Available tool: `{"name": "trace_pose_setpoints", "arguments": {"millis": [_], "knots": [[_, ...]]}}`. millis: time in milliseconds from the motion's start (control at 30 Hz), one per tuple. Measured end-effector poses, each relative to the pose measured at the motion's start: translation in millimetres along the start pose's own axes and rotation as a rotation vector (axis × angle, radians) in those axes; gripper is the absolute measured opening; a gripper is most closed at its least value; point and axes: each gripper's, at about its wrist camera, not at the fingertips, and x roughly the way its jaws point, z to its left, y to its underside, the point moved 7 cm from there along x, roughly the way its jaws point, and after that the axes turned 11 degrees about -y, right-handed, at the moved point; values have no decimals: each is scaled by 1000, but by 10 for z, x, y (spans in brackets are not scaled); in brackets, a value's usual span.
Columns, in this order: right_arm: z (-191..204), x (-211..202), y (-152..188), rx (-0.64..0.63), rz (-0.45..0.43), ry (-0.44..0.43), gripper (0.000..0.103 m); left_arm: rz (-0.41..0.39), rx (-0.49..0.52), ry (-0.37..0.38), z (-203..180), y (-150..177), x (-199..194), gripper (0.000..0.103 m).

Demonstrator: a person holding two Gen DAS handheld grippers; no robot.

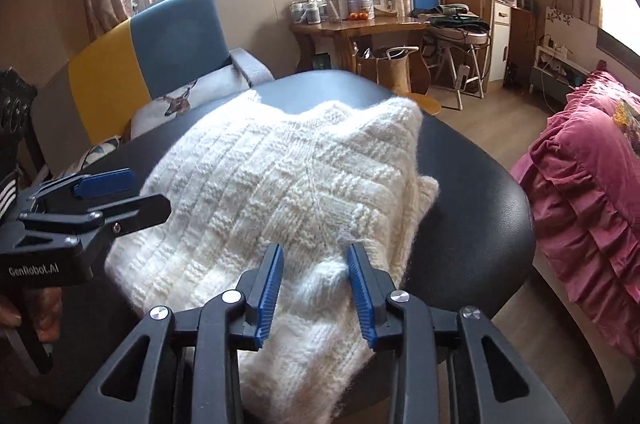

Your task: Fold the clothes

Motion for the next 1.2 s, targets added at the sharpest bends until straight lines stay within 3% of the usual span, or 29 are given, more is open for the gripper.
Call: {"name": "trace_pose_setpoints", "arguments": {"millis": [67, 133, 200, 333, 433, 633, 800, 1200], "knots": [[91, -171, -122, 23, -62, 5, 34, -16, -4, -56, 69, -37, -140, 102], [214, -332, -209, 35, -111, 4, 41, -21, -8, -109, 147, -50, -269, 103], [335, -441, -247, 46, -137, 4, 41, -29, -9, -168, 226, -27, -384, 103], [550, -466, -185, 47, -111, 17, 41, -52, 25, -267, 285, 39, -628, 103], [691, -446, -92, 48, -89, 14, 40, -84, 32, -262, 288, 80, -864, 103], [858, -458, -74, 27, -78, 3, 40, -160, 26, -327, 298, 62, -1210, 103], [851, -470, -87, 35, -78, -13, 40, -108, -58, -213, 330, 16, -1242, 103], [784, -498, -56, 46, -76, 10, 40, -64, -75, -172, 268, 23, -1167, 103]]}}
